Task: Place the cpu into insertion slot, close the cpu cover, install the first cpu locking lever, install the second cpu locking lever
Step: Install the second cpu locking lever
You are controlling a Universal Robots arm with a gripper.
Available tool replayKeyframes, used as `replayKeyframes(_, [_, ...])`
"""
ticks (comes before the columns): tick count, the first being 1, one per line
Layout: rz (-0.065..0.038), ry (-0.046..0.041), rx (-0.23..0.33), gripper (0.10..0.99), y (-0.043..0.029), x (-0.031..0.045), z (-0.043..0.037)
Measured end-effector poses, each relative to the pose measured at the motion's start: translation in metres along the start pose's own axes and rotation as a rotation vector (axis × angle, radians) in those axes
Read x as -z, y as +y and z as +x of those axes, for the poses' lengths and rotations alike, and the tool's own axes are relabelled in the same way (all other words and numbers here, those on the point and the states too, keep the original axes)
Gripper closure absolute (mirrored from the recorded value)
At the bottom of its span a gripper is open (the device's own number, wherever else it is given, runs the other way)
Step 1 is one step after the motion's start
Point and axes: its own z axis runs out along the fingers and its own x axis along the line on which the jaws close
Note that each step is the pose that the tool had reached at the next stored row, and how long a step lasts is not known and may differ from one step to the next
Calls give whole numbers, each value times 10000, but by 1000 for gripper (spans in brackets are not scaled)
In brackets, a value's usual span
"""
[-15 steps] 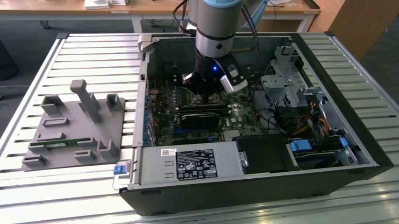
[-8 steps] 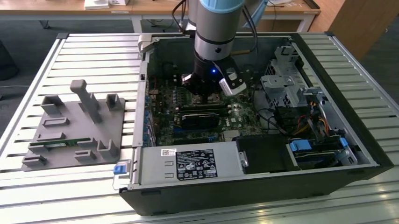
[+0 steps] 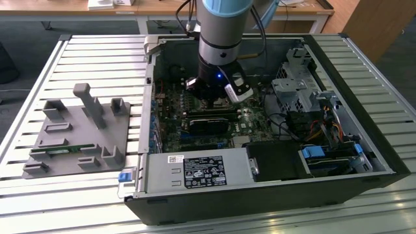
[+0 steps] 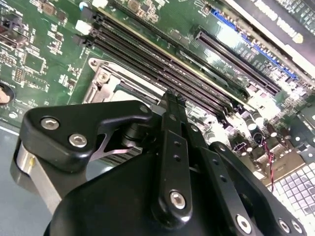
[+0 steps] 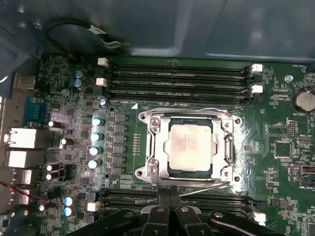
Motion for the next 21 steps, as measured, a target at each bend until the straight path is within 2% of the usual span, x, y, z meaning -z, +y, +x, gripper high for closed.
replayKeyframes(5, [-68,-3,0,980,-8,-65,2])
replayKeyframes(7, [-127,-3,1,980,-11,-84,2])
replayKeyframes(11, [-378,-11,1,980,-32,-96,8])
replayKeyframes(13, [-446,-13,1,980,-53,-94,20])
replayKeyframes(21, [-461,-13,3,980,-127,-85,65])
